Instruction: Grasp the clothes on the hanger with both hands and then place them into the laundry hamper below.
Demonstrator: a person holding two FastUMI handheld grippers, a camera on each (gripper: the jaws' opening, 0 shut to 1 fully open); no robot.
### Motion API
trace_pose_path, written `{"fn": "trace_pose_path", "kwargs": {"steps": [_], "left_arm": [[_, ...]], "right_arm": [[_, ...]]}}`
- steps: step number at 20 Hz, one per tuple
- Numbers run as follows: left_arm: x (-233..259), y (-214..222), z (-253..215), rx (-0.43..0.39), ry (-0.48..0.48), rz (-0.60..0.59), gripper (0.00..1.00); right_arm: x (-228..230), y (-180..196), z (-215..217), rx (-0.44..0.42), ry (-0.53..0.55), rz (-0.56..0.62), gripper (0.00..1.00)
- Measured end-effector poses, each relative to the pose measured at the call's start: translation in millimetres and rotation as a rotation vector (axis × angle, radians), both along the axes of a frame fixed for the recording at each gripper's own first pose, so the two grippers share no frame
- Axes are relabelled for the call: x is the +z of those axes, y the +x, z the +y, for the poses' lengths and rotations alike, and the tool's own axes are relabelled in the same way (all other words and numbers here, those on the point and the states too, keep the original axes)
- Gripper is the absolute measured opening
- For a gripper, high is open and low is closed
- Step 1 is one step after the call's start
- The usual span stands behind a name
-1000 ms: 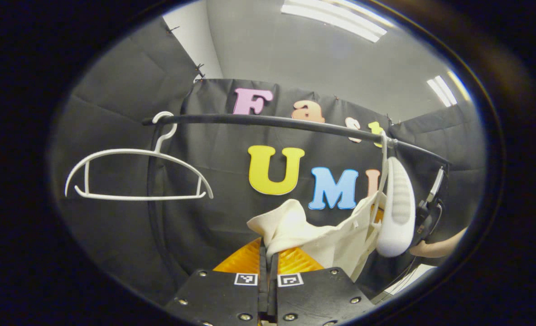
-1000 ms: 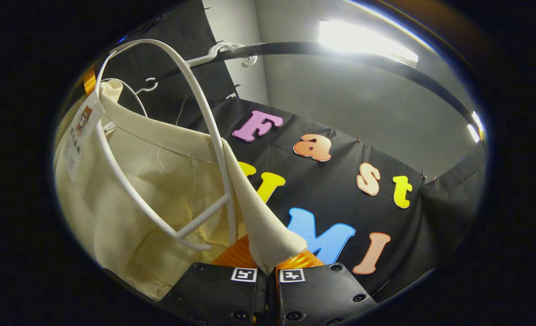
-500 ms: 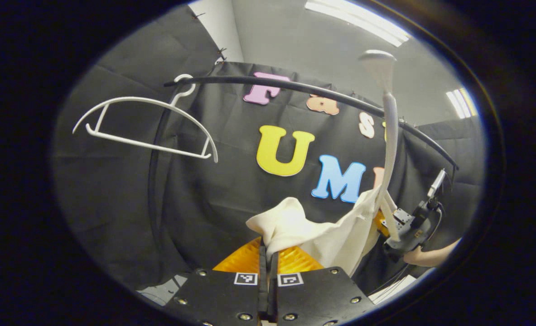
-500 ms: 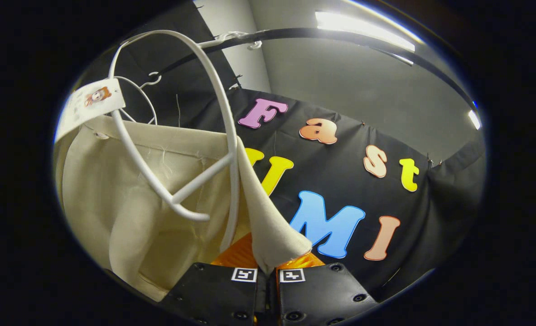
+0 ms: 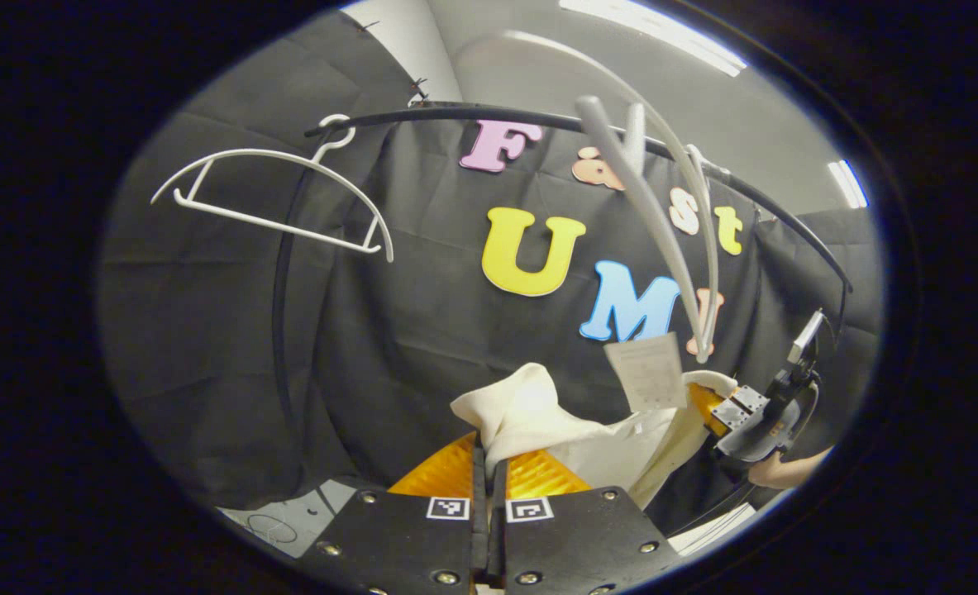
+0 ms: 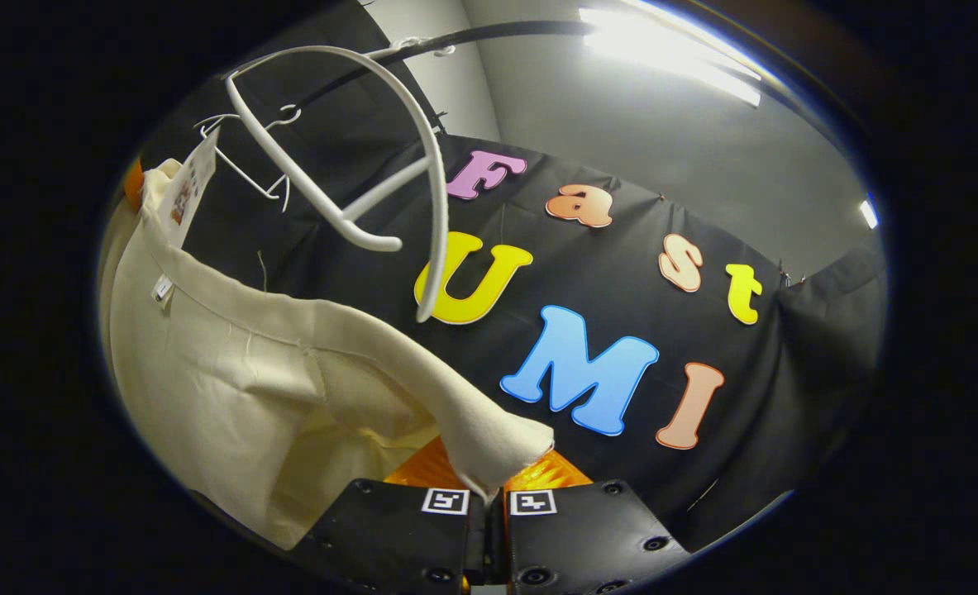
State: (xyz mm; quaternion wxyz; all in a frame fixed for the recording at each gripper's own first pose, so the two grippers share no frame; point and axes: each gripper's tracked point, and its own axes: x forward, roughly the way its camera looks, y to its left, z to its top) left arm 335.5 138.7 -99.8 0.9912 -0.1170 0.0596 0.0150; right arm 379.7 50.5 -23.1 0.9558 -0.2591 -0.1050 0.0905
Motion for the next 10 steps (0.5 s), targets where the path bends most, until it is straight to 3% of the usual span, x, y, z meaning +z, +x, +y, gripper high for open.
{"fn": "trace_pose_path", "kwargs": {"steps": [7, 10], "left_arm": [[2, -95, -23, 0.098, 0.041, 0.0, 0.01], [7, -130, -31, 0.114, 0.067, 0.005, 0.0]], "right_arm": [[-4, -62, -18, 0.087, 0.148, 0.114, 0.04], [-8, -86, -24, 0.069, 0.236, 0.201, 0.04]]}}
